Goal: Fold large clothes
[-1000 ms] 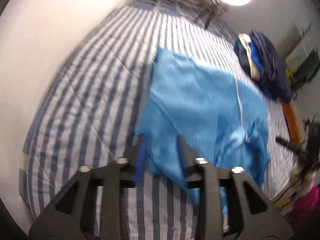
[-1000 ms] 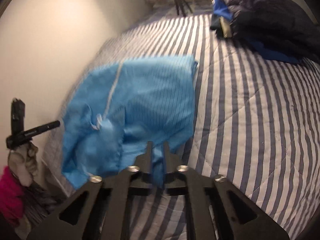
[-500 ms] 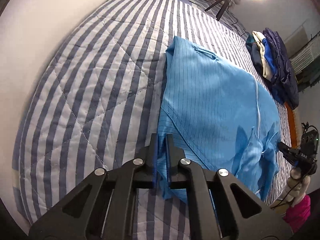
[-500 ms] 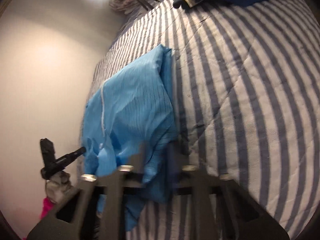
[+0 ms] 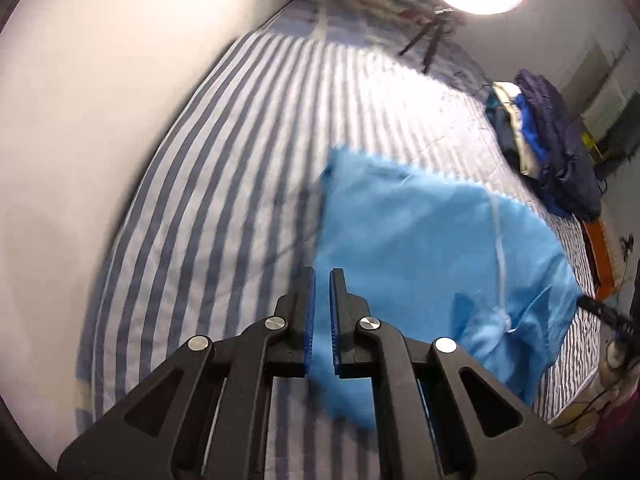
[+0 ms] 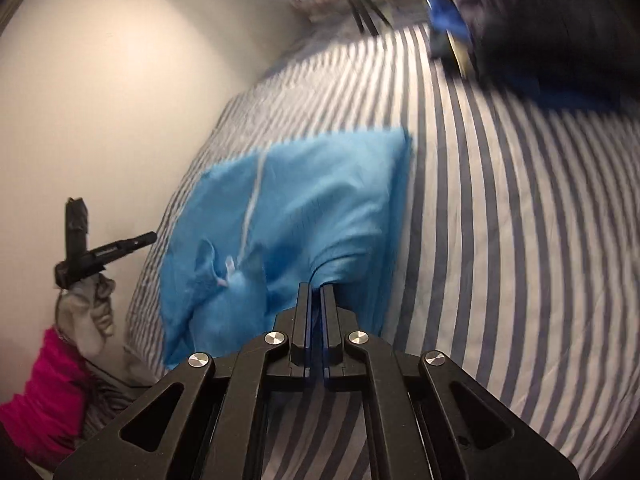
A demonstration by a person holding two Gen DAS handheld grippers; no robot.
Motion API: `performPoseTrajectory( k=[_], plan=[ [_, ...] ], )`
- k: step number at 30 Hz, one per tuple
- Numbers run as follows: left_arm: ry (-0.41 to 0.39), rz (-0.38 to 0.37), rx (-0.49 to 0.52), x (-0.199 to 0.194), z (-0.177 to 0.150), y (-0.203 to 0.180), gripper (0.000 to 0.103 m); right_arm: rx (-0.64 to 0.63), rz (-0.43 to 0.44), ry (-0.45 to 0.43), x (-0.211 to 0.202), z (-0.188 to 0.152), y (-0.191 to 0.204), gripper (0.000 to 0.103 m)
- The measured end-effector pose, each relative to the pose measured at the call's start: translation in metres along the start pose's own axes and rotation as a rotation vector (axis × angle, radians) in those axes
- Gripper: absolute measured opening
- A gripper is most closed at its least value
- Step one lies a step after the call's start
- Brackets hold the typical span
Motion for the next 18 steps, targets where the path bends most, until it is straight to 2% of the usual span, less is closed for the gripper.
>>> performPoseTrajectory(
  k=[2,4,6,10,11,12,14,15,16,17,18],
  plan=[
    [-0.017,-0.004,0.048,0.0,0.009,-0.021,0.004,-0.035,-0.02,-0.002,-0.001,0.01,0.005,0.003],
    [-0.026,-0.038,0.087,0.001,0.016,-0.043,0.004,-0.091,-0.006,0.038,-0.002,0.02,0.016,0.003],
    [-0.032,-0.053,0.116,0.005,0.02,-0.058,0.004,-0.163,-0.026,0.071,-0.005,0.019,0.028,0.003],
    [-0.005,-0.063,0.139,0.019,0.023,-0.065,0.004,-0.071,0.011,0.113,0.006,0.004,0.012,0.003],
    [0.002,-0.054,0.142,0.022,0.022,-0.063,0.004,-0.037,0.029,0.124,0.01,-0.001,0.006,0.013],
    [0.005,-0.046,0.141,0.023,0.021,-0.061,0.004,0.003,0.05,0.13,0.014,-0.007,0.001,0.028],
    [0.015,-0.026,0.121,0.024,0.017,-0.047,0.005,0.084,0.096,0.107,0.014,-0.015,-0.014,0.041],
    [0.025,-0.019,0.098,0.024,0.015,-0.036,0.005,0.118,0.12,0.101,0.012,-0.02,-0.017,0.041],
    [0.036,-0.017,0.078,0.023,0.013,-0.026,0.013,0.154,0.147,0.092,0.01,-0.024,-0.022,0.041],
    [0.051,-0.015,0.049,0.023,0.009,-0.012,0.035,0.181,0.166,0.079,0.008,-0.027,-0.027,0.041],
    [0.064,-0.019,0.017,0.023,0.005,0.001,0.047,0.21,0.184,0.071,0.007,-0.03,-0.032,0.041]
  ],
)
Point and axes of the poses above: each gripper's, at about its wrist camera, not at the fingertips, and x roughly the way its jaws point, y to its left, z to its top, the point moved 2 cm from there along x, roughly the way its jaws point, and after that the axes turned 13 degrees about -x, right-handed, at the moved point
